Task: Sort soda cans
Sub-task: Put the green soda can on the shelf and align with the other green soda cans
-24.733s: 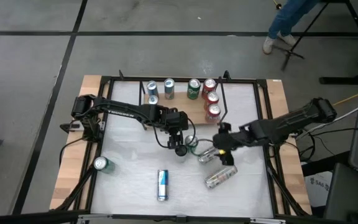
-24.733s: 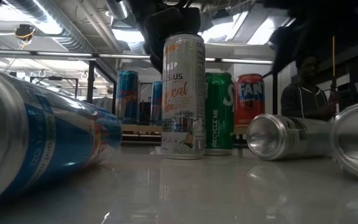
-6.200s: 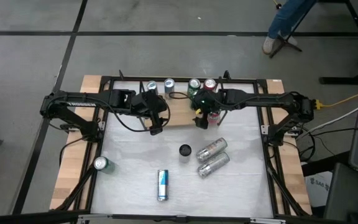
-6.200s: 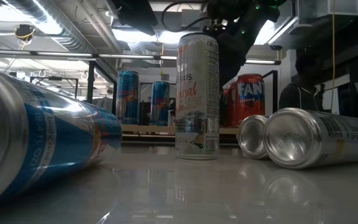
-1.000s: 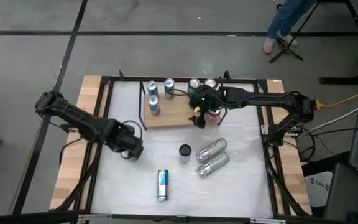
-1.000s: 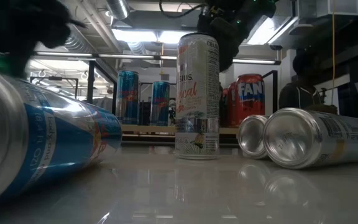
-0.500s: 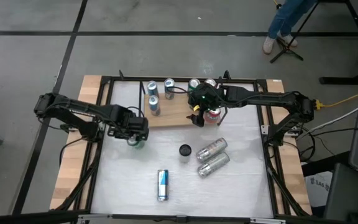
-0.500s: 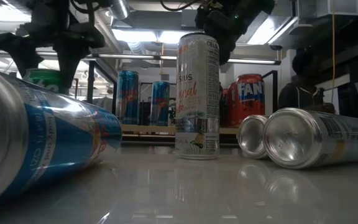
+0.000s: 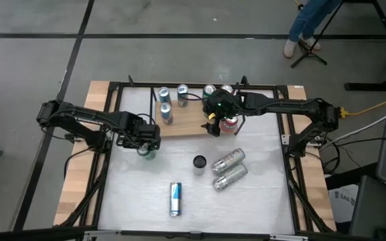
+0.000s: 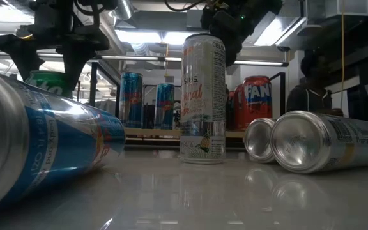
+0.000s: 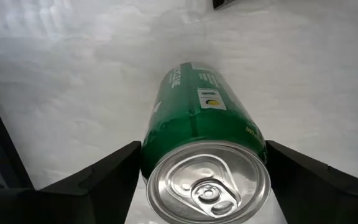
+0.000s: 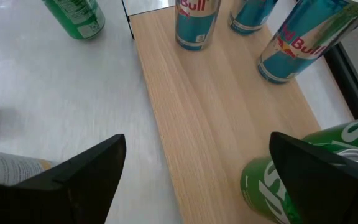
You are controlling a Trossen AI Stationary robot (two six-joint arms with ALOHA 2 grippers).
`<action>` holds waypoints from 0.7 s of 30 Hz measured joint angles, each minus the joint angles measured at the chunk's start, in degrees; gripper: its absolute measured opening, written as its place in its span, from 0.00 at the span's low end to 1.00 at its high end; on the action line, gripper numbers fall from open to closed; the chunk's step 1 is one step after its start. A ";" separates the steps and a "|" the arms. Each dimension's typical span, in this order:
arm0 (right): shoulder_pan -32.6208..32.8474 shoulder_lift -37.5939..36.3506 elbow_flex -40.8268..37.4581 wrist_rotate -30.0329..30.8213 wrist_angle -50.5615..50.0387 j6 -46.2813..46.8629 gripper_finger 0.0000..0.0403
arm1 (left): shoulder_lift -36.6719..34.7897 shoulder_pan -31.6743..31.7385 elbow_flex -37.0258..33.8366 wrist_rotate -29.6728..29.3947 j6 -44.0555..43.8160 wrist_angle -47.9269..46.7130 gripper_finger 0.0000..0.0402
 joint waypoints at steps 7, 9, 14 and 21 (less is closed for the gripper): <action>0.00 0.00 0.00 0.00 0.00 0.00 0.96 | -0.09 -0.02 0.11 0.09 0.00 1.19 0.82; 0.00 -0.01 0.00 0.00 0.00 0.00 0.96 | -0.09 -0.02 0.11 0.09 0.00 1.39 0.83; 0.00 0.00 0.00 0.00 0.00 0.00 0.96 | -0.09 -0.02 0.11 0.09 0.00 1.37 0.85; 0.00 -0.01 0.00 0.00 0.00 -0.01 0.96 | -0.13 -0.18 0.11 -0.16 0.42 1.35 0.85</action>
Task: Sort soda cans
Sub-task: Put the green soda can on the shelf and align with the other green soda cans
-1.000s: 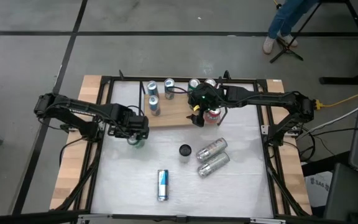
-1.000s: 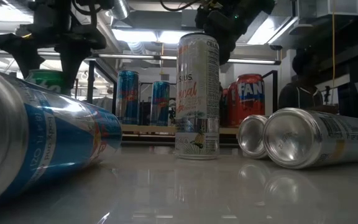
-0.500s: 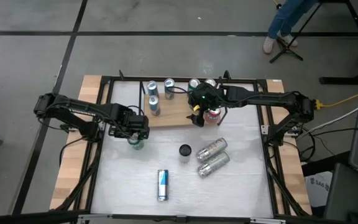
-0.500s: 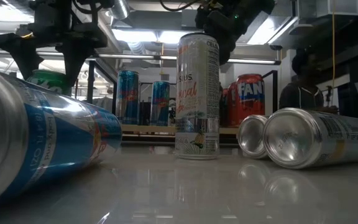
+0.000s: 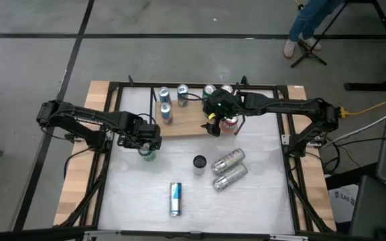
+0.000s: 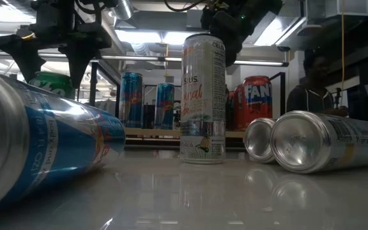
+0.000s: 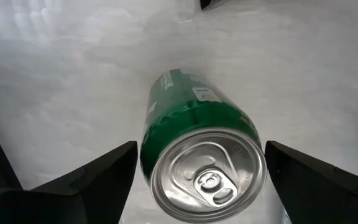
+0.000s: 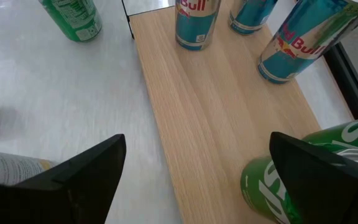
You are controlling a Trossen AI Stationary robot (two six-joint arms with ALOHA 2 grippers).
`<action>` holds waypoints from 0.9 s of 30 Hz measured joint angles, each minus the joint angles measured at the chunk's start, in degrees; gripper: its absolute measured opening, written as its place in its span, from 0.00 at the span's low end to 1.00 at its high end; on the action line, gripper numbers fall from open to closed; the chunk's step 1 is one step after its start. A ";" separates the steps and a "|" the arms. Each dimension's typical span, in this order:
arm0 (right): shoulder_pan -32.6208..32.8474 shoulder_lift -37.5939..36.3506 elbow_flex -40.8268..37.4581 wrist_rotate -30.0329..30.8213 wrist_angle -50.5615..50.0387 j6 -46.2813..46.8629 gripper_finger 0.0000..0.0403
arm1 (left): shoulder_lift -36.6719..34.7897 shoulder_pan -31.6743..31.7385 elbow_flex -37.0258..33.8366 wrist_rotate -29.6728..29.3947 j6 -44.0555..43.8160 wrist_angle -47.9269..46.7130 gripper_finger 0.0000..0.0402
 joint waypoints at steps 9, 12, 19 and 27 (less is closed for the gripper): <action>0.00 0.01 0.00 0.00 -0.02 0.01 0.96 | -0.53 -0.23 0.00 -0.74 1.24 -0.05 0.84; 0.00 -0.01 0.00 0.00 -0.04 0.01 0.96 | -1.72 -0.23 0.00 -1.07 1.44 -0.29 0.84; 0.00 0.00 -0.02 0.02 -0.04 -0.01 0.96 | -5.00 -0.23 -0.02 -2.16 1.49 -0.24 0.84; -0.04 0.01 -0.02 0.02 -0.04 -0.01 0.96 | -8.97 -0.23 -0.02 -5.57 7.20 -0.30 0.84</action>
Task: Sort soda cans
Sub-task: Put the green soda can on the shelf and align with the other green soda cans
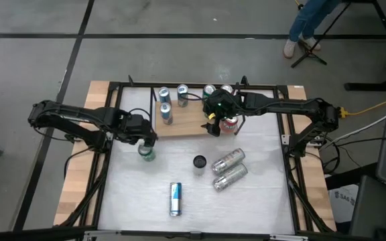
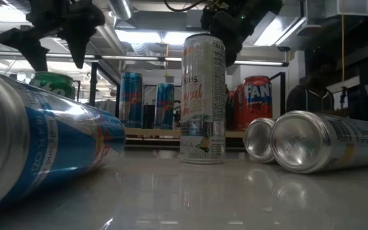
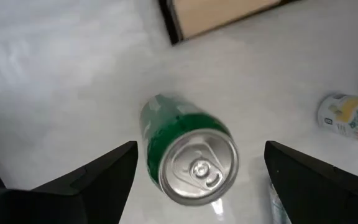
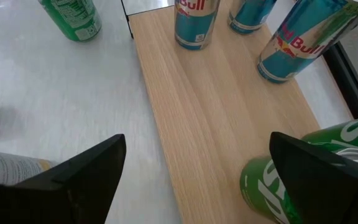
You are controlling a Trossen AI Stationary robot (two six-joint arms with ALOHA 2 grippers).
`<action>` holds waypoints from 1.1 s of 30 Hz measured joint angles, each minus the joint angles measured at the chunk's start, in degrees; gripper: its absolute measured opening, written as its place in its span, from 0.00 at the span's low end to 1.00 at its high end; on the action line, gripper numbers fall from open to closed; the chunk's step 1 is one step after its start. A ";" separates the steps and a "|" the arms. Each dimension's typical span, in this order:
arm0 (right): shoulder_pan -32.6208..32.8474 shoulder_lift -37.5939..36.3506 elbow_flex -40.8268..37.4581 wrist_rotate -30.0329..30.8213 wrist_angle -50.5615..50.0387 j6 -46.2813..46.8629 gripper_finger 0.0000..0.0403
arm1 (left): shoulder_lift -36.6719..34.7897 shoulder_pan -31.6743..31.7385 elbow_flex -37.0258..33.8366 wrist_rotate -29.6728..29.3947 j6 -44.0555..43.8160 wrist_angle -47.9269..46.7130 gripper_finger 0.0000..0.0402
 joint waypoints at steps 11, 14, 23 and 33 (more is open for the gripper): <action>0.07 -0.01 0.00 -0.02 -0.19 0.02 0.96 | -5.34 -2.64 0.00 -2.84 32.48 2.93 0.84; 0.07 0.00 0.00 -0.63 -0.43 0.02 0.96 | -5.51 -5.47 -0.02 -2.65 42.73 2.97 0.84; 0.07 0.00 0.00 -2.47 -0.42 0.02 0.96 | -5.38 -11.80 -0.04 -3.20 61.21 -3.13 0.84; 0.07 0.00 0.00 -2.45 -0.37 0.17 0.96 | -5.35 -12.55 -0.35 -10.46 65.72 -4.51 0.84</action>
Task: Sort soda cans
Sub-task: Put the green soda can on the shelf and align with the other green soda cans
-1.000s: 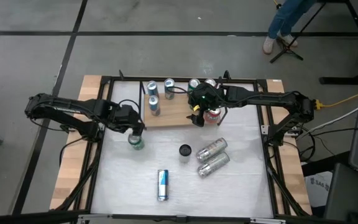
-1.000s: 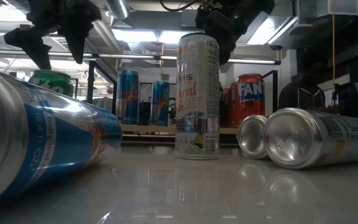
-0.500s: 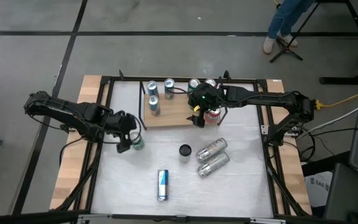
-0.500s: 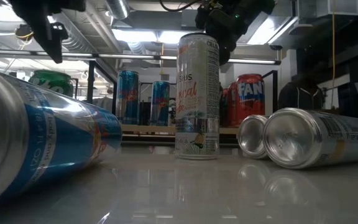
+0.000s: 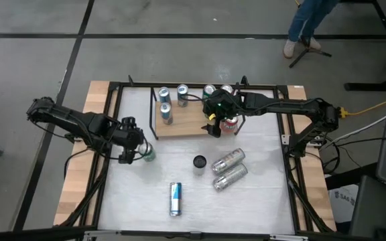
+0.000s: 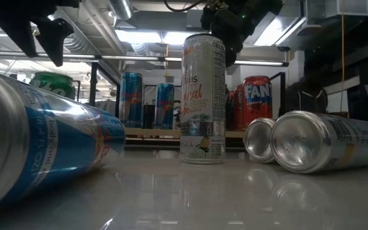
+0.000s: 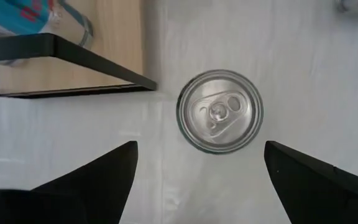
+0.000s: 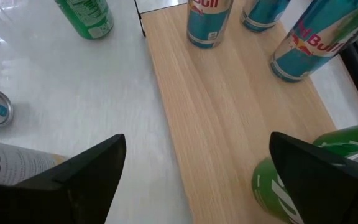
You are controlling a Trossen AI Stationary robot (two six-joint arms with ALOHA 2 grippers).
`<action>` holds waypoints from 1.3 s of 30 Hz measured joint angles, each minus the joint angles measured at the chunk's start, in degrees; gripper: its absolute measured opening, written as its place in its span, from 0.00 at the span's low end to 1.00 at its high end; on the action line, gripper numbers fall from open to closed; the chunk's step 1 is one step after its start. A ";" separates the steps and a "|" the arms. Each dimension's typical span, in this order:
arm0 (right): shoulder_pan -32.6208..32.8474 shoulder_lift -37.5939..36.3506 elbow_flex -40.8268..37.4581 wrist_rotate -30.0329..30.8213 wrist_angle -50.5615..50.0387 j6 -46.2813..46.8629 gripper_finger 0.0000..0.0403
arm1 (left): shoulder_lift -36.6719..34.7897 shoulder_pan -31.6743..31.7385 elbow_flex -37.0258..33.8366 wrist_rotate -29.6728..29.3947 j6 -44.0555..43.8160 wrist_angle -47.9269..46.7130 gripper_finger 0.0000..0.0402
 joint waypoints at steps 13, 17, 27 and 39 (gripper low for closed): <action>0.00 0.00 0.00 0.00 0.02 0.04 0.96 | 0.02 0.02 -9.43 2.86 0.65 9.02 0.84; 0.00 0.00 0.00 0.00 0.04 0.04 0.96 | 0.02 0.01 -12.25 3.29 0.63 13.29 0.84; 0.00 0.00 0.00 0.01 0.04 0.04 0.96 | 0.02 0.02 -15.36 3.04 -0.78 17.16 0.84; 0.00 0.00 0.00 0.02 0.02 0.04 0.96 | 0.02 -0.02 -16.81 1.56 -15.10 19.31 0.84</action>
